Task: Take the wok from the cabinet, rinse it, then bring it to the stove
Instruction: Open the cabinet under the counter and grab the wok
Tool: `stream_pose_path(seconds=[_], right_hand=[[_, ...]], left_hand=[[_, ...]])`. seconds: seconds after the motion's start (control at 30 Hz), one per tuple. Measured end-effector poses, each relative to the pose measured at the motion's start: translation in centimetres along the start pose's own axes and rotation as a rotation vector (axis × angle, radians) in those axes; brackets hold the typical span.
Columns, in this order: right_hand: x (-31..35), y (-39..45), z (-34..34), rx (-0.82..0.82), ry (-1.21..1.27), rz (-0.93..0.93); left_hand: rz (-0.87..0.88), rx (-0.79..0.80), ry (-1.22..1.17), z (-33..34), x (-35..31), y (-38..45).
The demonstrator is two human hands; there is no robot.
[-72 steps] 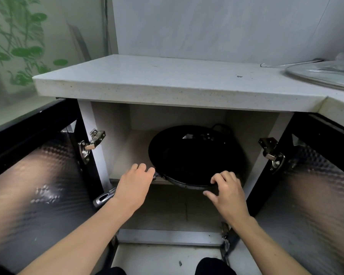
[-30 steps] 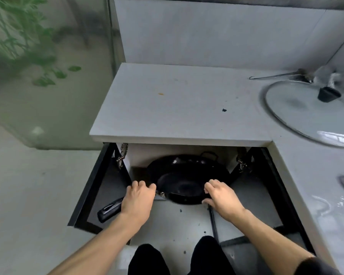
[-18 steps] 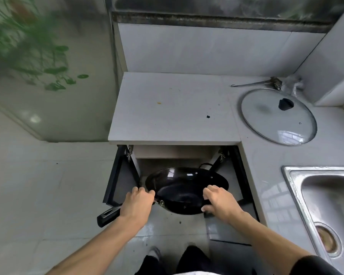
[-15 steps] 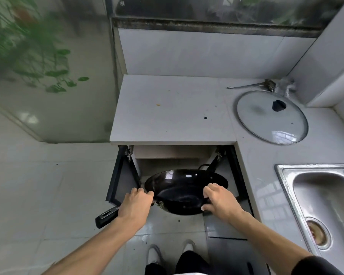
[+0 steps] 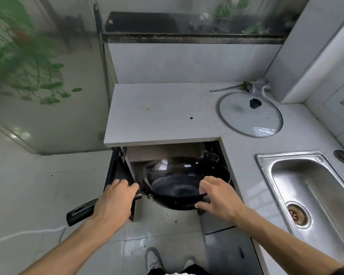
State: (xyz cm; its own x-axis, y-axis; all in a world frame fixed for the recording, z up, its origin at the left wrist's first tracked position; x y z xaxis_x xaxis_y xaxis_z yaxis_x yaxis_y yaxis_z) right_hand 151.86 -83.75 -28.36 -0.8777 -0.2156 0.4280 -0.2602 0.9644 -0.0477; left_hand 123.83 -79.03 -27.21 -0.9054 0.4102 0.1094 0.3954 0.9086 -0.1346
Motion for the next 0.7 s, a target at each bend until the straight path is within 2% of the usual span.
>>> stream_pose_path(seconds=[0.3, 0.7], right_hand=[[0.3, -2.8, -6.1, -0.224, 0.008, -0.114], [-1.6, 3.4, -9.6, -0.340, -0.029, -0.155]], left_hand=[[-0.083, -0.164, 0.014, -5.2, -1.7, -2.3], [-0.130, -0.252, -0.026, -8.1, -0.6, 4.7]])
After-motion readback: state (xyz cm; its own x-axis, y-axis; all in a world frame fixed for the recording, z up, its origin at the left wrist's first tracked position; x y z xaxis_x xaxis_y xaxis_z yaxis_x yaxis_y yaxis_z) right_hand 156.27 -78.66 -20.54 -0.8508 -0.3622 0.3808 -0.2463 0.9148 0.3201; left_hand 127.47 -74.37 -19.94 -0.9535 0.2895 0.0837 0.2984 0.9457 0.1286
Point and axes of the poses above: each hand's wrist, its own y-axis towards the middle knuckle, its own z-axis out of the palm, x = y × z, the point moved 3 cm from there along y, towards the middle knuckle, and after that the axes turned 8 degrees about y, right-handed, at the moved point
